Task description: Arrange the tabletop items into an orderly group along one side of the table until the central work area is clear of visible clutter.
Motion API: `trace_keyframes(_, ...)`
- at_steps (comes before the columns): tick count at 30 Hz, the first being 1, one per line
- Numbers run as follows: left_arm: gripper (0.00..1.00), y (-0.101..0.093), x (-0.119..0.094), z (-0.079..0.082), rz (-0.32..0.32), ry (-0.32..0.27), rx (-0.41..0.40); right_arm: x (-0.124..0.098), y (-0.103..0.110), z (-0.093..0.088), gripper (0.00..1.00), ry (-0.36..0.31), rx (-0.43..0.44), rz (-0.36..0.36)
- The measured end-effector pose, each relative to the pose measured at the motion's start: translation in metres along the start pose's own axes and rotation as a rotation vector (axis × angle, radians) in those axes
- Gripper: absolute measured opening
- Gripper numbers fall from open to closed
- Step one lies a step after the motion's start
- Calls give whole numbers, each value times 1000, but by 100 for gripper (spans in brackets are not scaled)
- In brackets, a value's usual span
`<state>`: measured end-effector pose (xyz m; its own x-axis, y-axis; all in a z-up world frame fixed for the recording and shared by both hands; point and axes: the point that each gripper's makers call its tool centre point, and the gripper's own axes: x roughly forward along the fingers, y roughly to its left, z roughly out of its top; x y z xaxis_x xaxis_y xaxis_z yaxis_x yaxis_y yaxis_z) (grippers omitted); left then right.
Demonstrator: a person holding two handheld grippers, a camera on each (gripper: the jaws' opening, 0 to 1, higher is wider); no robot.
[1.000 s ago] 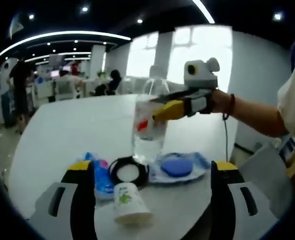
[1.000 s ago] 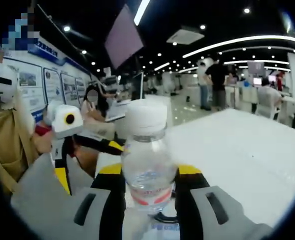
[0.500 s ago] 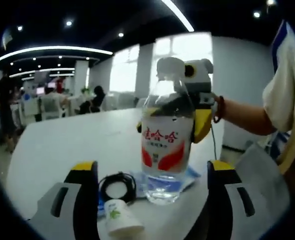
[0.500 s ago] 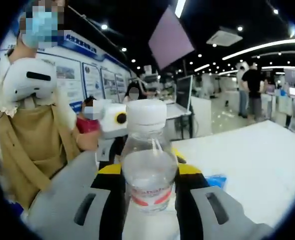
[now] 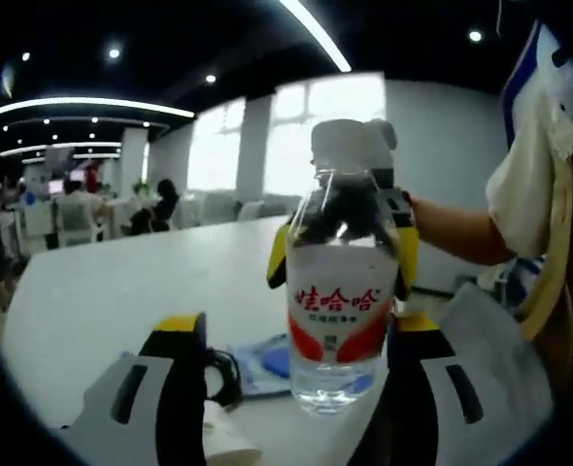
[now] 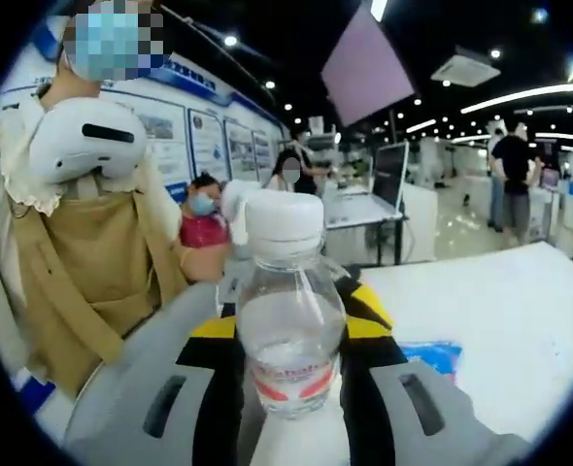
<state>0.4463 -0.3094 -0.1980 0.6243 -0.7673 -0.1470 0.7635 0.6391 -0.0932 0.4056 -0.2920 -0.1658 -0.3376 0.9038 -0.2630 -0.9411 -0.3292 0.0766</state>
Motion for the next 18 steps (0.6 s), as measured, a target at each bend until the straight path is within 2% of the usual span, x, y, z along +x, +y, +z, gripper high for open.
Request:
trace_keyframes(5,65,-8,2,0,-36,1,5,0,2,0,37,3,0,6)
trace_keyframes(10,48,-23,3,3,-114,-14,9,-2,2,1,37,-6,-5,8)
trace_keyframes(13,43,-27,3,4,-130,-19,27,-3,4,2,37,-9,-16,11)
trace_keyframes(17,38,-33,4,3,-156,-15,10,-4,5,2,37,-9,-15,9)
trace_keyframes(18,37,-32,4,4,-147,-17,18,-4,5,2,37,-9,-11,11)
